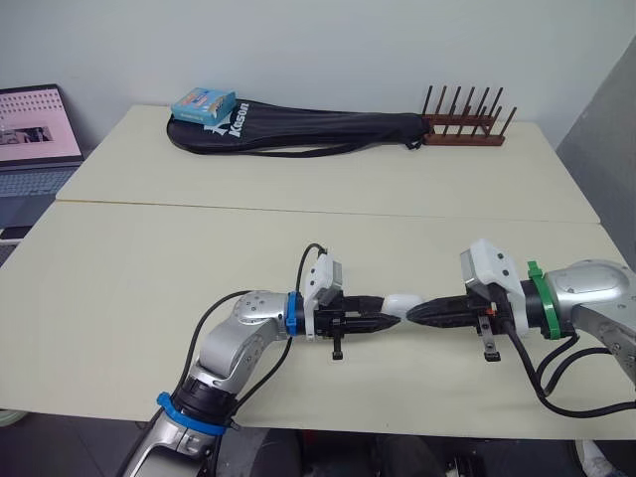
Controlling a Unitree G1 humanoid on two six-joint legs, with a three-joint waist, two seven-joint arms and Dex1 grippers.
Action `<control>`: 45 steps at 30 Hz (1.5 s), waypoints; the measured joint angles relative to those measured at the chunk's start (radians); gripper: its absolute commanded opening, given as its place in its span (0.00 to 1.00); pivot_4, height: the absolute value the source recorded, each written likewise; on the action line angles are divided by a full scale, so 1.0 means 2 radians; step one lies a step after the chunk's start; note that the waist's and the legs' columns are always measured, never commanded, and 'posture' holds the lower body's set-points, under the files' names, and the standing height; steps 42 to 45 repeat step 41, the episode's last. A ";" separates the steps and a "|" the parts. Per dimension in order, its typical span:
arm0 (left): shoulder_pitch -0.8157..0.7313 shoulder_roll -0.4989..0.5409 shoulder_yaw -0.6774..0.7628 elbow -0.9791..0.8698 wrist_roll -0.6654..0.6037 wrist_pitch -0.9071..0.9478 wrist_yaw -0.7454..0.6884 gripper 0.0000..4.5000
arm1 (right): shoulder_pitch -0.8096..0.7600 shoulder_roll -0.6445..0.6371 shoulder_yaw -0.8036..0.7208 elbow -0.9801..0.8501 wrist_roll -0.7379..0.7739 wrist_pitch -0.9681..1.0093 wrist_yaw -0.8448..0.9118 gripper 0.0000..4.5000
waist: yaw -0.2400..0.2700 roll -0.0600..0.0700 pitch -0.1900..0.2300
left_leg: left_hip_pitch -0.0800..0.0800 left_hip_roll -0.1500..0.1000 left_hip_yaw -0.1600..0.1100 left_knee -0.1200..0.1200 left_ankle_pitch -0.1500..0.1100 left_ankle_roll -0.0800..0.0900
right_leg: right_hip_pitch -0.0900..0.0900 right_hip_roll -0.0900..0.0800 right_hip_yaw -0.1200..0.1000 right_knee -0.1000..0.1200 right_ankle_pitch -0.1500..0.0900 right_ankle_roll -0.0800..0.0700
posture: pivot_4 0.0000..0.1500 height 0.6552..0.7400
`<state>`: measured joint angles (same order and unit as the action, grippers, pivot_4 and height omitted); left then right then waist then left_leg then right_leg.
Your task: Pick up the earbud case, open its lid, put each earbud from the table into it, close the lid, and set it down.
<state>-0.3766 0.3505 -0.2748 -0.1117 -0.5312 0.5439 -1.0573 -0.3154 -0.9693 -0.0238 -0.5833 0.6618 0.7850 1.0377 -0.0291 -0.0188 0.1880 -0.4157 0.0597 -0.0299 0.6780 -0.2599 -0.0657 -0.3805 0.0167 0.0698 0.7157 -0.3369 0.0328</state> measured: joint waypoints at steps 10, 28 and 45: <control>-0.106 -0.072 0.040 0.170 -0.025 0.195 0.100 0.16 | 0.069 -0.002 0.002 0.017 -0.130 -0.108 -0.043 0.00 | 0.001 0.000 0.000 | 0.000 -0.001 0.000 0.001 0.000 0.000 | 0.000 0.000 0.000 0.000 0.000 0.000 | 1.00 0.44; -0.007 0.146 0.056 0.019 0.035 0.102 0.058 1.00 | 0.052 -0.030 0.003 0.060 -0.143 -0.121 0.004 0.45 | -0.013 0.000 0.000 | 0.007 0.001 0.002 -0.002 0.000 -0.001 | 0.004 0.001 0.002 0.001 -0.001 0.001 | 1.00 0.44; 0.053 0.252 0.189 -0.086 0.016 -0.011 -0.008 1.00 | -0.010 -0.089 -0.012 0.113 -0.124 -0.160 0.116 0.93 | 0.001 0.000 0.001 | 0.000 0.001 0.002 -0.001 0.000 -0.001 | -0.001 -0.001 0.001 0.000 0.000 0.000 | 1.00 0.44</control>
